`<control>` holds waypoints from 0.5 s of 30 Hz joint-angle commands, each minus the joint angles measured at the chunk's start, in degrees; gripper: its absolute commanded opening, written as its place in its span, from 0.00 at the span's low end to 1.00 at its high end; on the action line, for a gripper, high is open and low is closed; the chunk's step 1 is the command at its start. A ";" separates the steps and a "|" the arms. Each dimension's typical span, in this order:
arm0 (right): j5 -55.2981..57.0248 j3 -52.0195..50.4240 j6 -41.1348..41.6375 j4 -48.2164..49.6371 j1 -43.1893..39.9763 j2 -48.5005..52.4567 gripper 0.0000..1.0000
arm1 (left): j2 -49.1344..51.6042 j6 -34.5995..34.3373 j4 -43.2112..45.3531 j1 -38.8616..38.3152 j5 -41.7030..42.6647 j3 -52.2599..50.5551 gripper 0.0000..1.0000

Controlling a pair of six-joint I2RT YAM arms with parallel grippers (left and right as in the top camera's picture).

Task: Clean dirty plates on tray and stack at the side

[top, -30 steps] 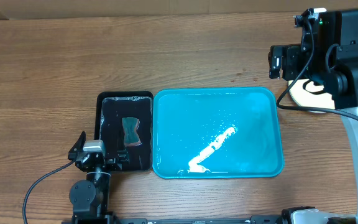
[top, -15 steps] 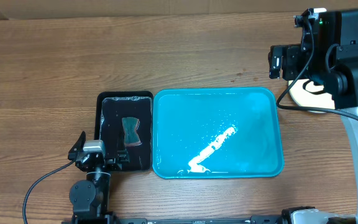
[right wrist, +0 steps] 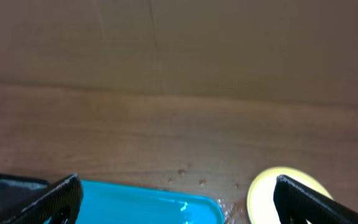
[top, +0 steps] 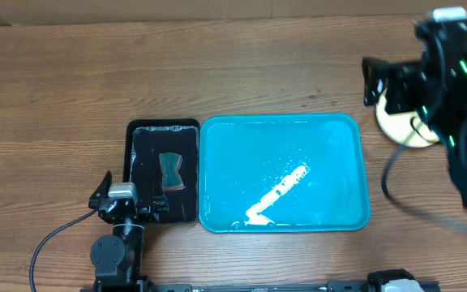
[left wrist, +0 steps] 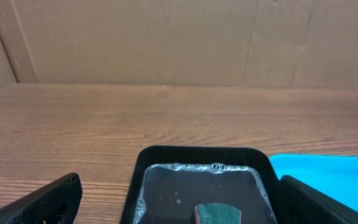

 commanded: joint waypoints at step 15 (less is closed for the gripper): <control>-8.44 -49.81 1.73 29.90 0.04 -40.87 1.00 | -0.66 0.90 0.02 0.22 0.63 -0.20 1.00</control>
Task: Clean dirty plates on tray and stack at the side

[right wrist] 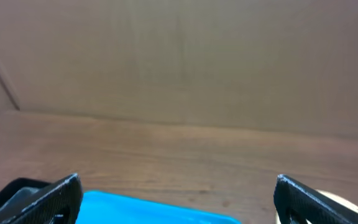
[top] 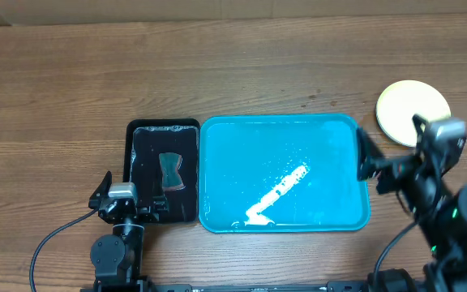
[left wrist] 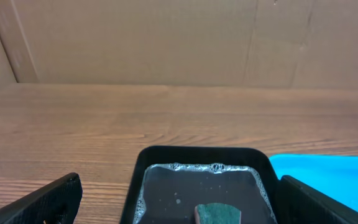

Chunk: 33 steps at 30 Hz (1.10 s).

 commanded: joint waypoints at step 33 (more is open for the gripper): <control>-6.08 -40.52 3.52 27.17 0.04 -31.17 1.00 | -0.66 0.90 0.00 0.22 0.61 -0.20 1.00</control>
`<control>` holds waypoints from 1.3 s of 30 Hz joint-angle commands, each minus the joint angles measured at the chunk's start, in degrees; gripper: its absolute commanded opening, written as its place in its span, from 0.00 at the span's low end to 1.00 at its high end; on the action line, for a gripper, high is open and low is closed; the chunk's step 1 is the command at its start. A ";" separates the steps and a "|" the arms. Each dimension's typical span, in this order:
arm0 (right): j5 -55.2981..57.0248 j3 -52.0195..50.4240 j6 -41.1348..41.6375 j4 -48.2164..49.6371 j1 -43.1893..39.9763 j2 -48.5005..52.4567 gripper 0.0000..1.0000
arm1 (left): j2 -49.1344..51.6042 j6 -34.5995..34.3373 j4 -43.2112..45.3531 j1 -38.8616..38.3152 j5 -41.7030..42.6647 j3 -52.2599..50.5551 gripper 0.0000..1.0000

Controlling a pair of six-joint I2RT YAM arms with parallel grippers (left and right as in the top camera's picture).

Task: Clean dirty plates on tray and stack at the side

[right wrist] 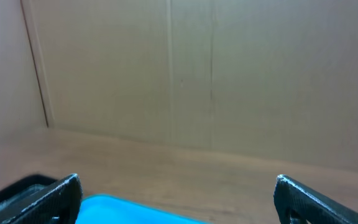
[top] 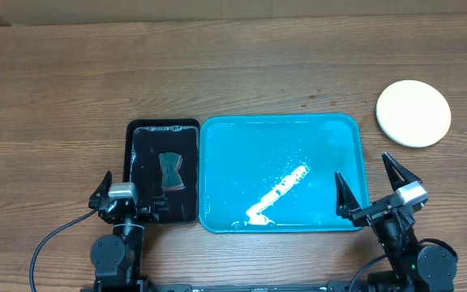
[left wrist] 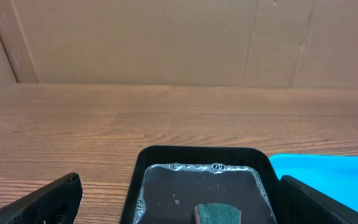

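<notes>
The blue tray [top: 331, 138] lies mid-table, wet, with a white streak [top: 278, 195] on it and no plate. A pale round plate [top: 413, 113] rests on the wood to the tray's right, at the back. My right gripper [top: 369, 185] stands open at the tray's front right corner, nothing between its fingers; its own view shows the tray's edge [right wrist: 123, 208] low down. My left gripper [top: 128, 197] is open at the front of the black basin [top: 136, 154]. In the left wrist view the basin [left wrist: 197, 151] and the tray's corner [left wrist: 328, 174] show.
The black basin holds soapy water and a green sponge [top: 171, 172], also seen as the sponge [left wrist: 219, 214] low in the left wrist view. A cardboard wall [left wrist: 166, 37] runs behind the table. A black cable [top: 51, 239] trails from the left arm.
My right arm has drawn back from over the tray's right edge to the table's front right, gripper still open. The left arm, plate, tray and sponge have not moved.
My right gripper was open by the pale plate at the far right. Then it stood nearer the tray's right edge, the plate lying alone on the wood. Now it sits low at the front edge. The left gripper stayed open at the basin throughout.
</notes>
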 commanded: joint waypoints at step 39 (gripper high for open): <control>5.79 -9.33 7.45 -1.07 -0.04 -0.57 1.00 | -0.66 0.90 0.00 0.22 0.61 -0.20 1.00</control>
